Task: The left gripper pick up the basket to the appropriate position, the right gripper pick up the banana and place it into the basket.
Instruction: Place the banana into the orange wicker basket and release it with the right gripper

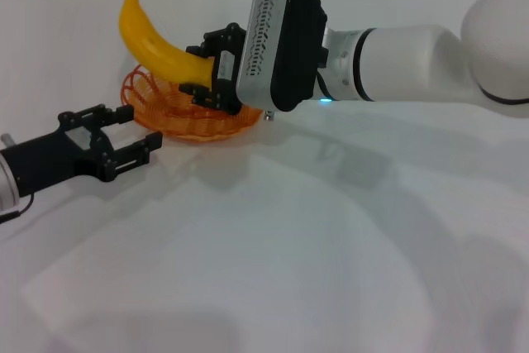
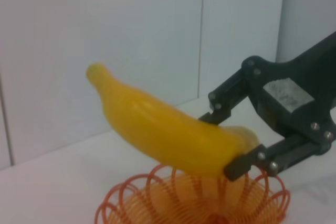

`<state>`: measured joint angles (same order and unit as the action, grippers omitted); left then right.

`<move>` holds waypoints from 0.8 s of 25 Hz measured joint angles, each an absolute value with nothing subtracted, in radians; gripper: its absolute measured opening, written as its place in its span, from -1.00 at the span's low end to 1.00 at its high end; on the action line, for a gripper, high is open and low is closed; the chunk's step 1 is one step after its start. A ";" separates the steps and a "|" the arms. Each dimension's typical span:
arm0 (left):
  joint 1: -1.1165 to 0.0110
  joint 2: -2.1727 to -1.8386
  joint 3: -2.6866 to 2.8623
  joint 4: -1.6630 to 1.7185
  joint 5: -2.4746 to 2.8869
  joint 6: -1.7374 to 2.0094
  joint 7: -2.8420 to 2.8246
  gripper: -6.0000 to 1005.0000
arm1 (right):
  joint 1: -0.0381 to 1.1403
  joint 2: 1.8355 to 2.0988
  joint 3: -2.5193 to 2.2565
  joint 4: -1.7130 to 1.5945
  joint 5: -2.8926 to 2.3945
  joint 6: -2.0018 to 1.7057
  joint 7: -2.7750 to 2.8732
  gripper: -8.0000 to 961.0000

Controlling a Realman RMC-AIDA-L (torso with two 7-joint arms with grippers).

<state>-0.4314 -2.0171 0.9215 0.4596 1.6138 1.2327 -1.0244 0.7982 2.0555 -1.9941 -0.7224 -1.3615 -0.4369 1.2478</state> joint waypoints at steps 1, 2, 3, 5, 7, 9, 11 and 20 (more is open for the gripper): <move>-0.427 -2.018 0.919 0.459 1.613 1.233 -1.024 0.32 | 0.798 2.056 -1.994 -0.722 -1.361 -0.437 1.248 0.03; -0.423 -2.019 0.918 0.459 1.613 1.233 -1.023 0.32 | 0.797 2.056 -1.993 -0.722 -1.361 -0.437 1.248 0.03; -0.419 -2.021 0.915 0.459 1.610 1.231 -1.022 0.32 | 0.797 2.056 -1.993 -0.722 -1.361 -0.437 1.248 0.03; -0.411 -2.025 0.914 0.459 1.607 1.228 -1.022 0.32 | 0.797 2.056 -1.992 -0.722 -1.361 -0.437 1.248 0.03; -0.408 -2.026 0.914 0.459 1.607 1.227 -1.020 0.32 | 0.797 2.056 -1.992 -0.721 -1.361 -0.437 1.248 0.03; -0.406 -2.026 0.914 0.458 1.606 1.226 -1.019 0.32 | 0.796 2.055 -1.991 -0.721 -1.361 -0.437 1.249 0.03; -0.404 -2.027 0.914 0.458 1.606 1.226 -1.018 0.32 | 0.796 2.056 -1.991 -0.721 -1.361 -0.437 1.249 0.03; -0.404 -2.028 0.914 0.456 1.604 1.226 -1.018 0.32 | 0.796 2.056 -1.990 -0.719 -1.361 -0.437 1.249 0.03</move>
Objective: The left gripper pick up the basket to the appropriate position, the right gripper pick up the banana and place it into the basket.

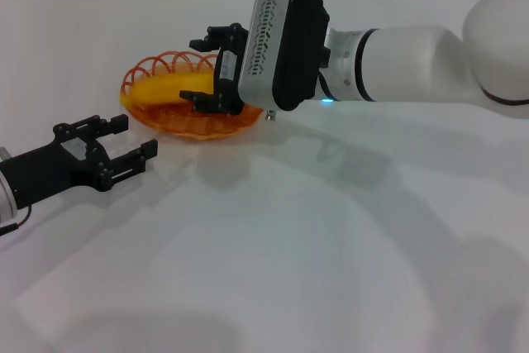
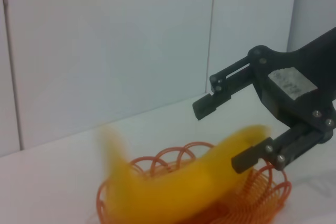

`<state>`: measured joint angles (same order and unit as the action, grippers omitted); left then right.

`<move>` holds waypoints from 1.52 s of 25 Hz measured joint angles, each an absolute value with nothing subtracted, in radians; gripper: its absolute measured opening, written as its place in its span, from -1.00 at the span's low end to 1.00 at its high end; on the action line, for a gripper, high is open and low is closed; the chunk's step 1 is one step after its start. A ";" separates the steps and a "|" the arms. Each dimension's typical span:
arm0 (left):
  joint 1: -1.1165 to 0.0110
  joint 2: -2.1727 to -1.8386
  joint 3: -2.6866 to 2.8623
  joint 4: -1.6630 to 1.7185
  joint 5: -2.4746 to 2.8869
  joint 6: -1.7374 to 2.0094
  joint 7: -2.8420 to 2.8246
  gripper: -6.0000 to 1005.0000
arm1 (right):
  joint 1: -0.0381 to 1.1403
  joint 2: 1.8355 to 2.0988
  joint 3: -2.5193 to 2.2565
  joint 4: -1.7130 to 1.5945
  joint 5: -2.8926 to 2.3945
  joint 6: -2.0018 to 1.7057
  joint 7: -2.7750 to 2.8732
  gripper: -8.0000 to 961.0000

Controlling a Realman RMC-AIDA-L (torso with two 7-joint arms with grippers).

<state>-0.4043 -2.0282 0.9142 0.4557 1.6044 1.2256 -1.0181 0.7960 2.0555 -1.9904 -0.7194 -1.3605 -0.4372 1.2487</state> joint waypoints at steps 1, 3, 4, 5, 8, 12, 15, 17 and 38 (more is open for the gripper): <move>-0.404 -2.028 0.914 0.456 1.605 1.226 -1.018 0.32 | 0.796 2.056 -1.990 -0.719 -1.361 -0.437 1.249 0.03; -0.404 -2.028 0.914 0.456 1.606 1.226 -1.018 0.32 | 0.792 2.056 -1.990 -0.727 -1.360 -0.437 1.253 0.24; -0.402 -2.028 0.914 0.455 1.607 1.226 -1.018 0.32 | 0.788 2.056 -1.990 -0.734 -1.360 -0.439 1.256 0.45; -0.400 -2.028 0.914 0.455 1.607 1.226 -1.018 0.32 | 0.780 2.056 -1.990 -0.748 -1.360 -0.443 1.263 0.48; -0.394 -2.028 0.914 0.456 1.607 1.226 -1.018 0.32 | 0.743 2.050 -1.988 -0.804 -1.359 -0.478 1.274 0.56; -0.385 -2.026 0.914 0.459 1.606 1.226 -1.019 0.32 | 0.686 2.043 -1.960 -0.867 -1.362 -0.552 1.276 0.61; -0.382 -2.026 0.914 0.461 1.606 1.226 -1.019 0.32 | 0.661 2.041 -1.909 -0.878 -1.366 -0.625 1.276 0.61; -0.382 -2.026 0.914 0.461 1.605 1.226 -1.019 0.32 | 0.646 2.039 -1.858 -0.879 -1.369 -0.697 1.279 0.61; -0.380 -2.028 0.914 0.457 1.603 1.226 -0.995 0.32 | 0.488 2.035 -1.456 -0.872 -1.565 -1.118 1.425 0.60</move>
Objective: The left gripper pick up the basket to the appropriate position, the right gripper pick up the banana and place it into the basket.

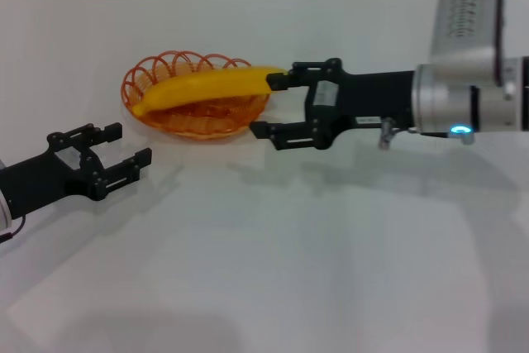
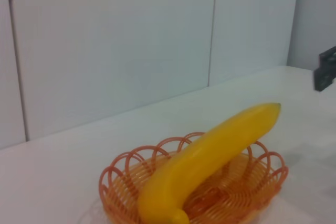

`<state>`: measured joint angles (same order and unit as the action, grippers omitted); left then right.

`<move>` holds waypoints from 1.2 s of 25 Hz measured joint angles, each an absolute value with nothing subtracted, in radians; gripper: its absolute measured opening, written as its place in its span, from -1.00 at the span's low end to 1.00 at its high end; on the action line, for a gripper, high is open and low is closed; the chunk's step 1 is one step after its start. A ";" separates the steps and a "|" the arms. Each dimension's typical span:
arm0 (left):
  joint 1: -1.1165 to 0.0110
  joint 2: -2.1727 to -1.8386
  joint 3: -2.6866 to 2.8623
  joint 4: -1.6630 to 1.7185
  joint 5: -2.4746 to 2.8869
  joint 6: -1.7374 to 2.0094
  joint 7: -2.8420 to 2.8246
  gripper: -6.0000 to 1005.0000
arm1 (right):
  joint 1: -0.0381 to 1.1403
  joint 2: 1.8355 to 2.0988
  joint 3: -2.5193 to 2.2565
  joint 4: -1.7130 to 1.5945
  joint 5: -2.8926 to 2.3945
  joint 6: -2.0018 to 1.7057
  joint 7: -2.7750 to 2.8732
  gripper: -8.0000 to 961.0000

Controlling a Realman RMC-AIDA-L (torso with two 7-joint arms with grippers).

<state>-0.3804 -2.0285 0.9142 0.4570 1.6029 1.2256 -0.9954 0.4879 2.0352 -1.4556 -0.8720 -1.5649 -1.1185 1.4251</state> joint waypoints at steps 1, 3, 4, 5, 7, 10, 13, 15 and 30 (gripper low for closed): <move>-0.380 -2.029 0.914 0.457 1.603 1.226 -0.995 0.32 | 0.482 2.035 -1.443 -0.872 -1.567 -1.134 1.424 0.60; -0.380 -2.029 0.914 0.457 1.603 1.226 -0.994 0.32 | 0.470 2.033 -1.416 -0.870 -1.575 -1.164 1.422 0.60; -0.380 -2.029 0.914 0.457 1.603 1.226 -0.994 0.32 | 0.468 2.033 -1.405 -0.865 -1.578 -1.178 1.421 0.60; -0.380 -2.029 0.914 0.457 1.603 1.226 -0.994 0.32 | 0.466 2.033 -1.395 -0.857 -1.583 -1.191 1.420 0.60; -0.381 -2.029 0.914 0.457 1.603 1.226 -0.993 0.32 | 0.468 2.032 -1.378 -0.838 -1.588 -1.215 1.416 0.60; -0.383 -2.029 0.914 0.457 1.598 1.226 -0.984 0.32 | 0.475 2.031 -1.344 -0.794 -1.591 -1.236 1.391 0.59; -0.385 -2.030 0.914 0.456 1.590 1.226 -0.975 0.32 | 0.478 2.031 -1.311 -0.756 -1.592 -1.239 1.358 0.59; -0.387 -2.031 0.915 0.456 1.585 1.228 -0.974 0.32 | 0.478 2.031 -1.291 -0.729 -1.592 -1.234 1.341 0.59; -0.392 -2.033 0.920 0.454 1.575 1.227 -0.959 0.32 | 0.491 2.034 -1.243 -0.641 -1.590 -1.214 1.273 0.59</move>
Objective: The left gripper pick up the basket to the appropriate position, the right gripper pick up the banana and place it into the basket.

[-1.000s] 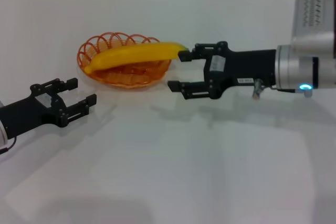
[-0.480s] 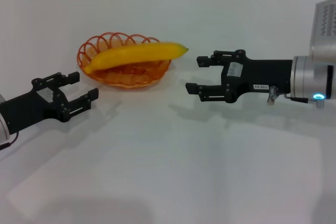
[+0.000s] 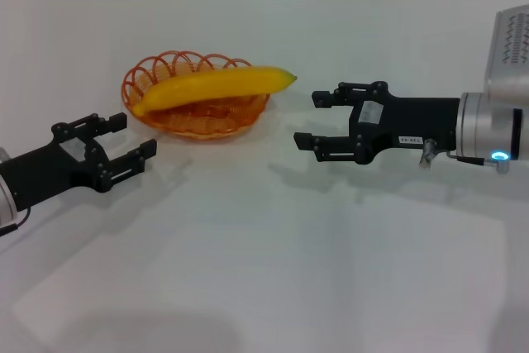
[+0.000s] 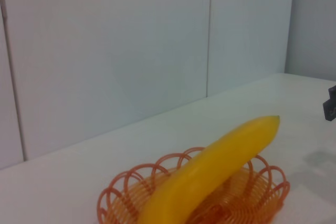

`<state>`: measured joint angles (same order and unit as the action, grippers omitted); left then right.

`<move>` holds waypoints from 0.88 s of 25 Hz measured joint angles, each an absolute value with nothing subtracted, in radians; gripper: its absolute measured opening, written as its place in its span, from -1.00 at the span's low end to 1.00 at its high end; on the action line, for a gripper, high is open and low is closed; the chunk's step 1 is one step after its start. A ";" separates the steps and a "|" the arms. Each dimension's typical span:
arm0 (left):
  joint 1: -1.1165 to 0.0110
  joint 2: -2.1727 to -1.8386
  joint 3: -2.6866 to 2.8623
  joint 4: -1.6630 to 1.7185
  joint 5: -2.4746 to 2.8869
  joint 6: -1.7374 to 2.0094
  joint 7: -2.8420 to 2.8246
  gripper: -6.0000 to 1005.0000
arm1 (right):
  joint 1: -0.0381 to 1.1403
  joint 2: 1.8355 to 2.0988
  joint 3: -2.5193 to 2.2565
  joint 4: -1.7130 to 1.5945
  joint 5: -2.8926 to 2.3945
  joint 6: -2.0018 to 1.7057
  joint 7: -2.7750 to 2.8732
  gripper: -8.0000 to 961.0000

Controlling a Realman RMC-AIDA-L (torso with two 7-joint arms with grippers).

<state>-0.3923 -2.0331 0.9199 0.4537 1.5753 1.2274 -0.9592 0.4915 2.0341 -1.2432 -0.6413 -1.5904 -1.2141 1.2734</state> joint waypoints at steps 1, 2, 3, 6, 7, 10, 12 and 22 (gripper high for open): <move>-0.392 -2.034 0.919 0.454 1.574 1.227 -0.953 0.32 | 0.492 2.034 -1.243 -0.641 -1.590 -1.214 1.273 0.59; -0.392 -2.035 0.918 0.454 1.571 1.227 -0.949 0.32 | 0.492 2.034 -1.243 -0.640 -1.590 -1.214 1.273 0.59; -0.391 -2.036 0.919 0.453 1.567 1.228 -0.946 0.32 | 0.492 2.034 -1.243 -0.640 -1.589 -1.214 1.273 0.59; -0.390 -2.037 0.922 0.452 1.562 1.228 -0.944 0.32 | 0.492 2.034 -1.243 -0.639 -1.589 -1.213 1.273 0.59; -0.390 -2.037 0.922 0.452 1.562 1.228 -0.944 0.32 | 0.492 2.034 -1.243 -0.639 -1.589 -1.210 1.273 0.59; -0.390 -2.037 0.923 0.452 1.562 1.226 -0.944 0.32 | 0.492 2.036 -1.242 -0.638 -1.588 -1.193 1.273 0.59; -0.390 -2.037 0.923 0.452 1.561 1.226 -0.944 0.32 | 0.492 2.036 -1.242 -0.638 -1.587 -1.188 1.273 0.59; -0.392 -2.040 0.915 0.452 1.561 1.226 -0.951 0.32 | 0.486 2.038 -1.242 -0.638 -1.584 -1.184 1.272 0.59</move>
<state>-0.3918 -2.0403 0.9147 0.4524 1.5615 1.2256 -0.9511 0.4863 2.0380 -1.2425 -0.6381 -1.5844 -1.1845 1.2721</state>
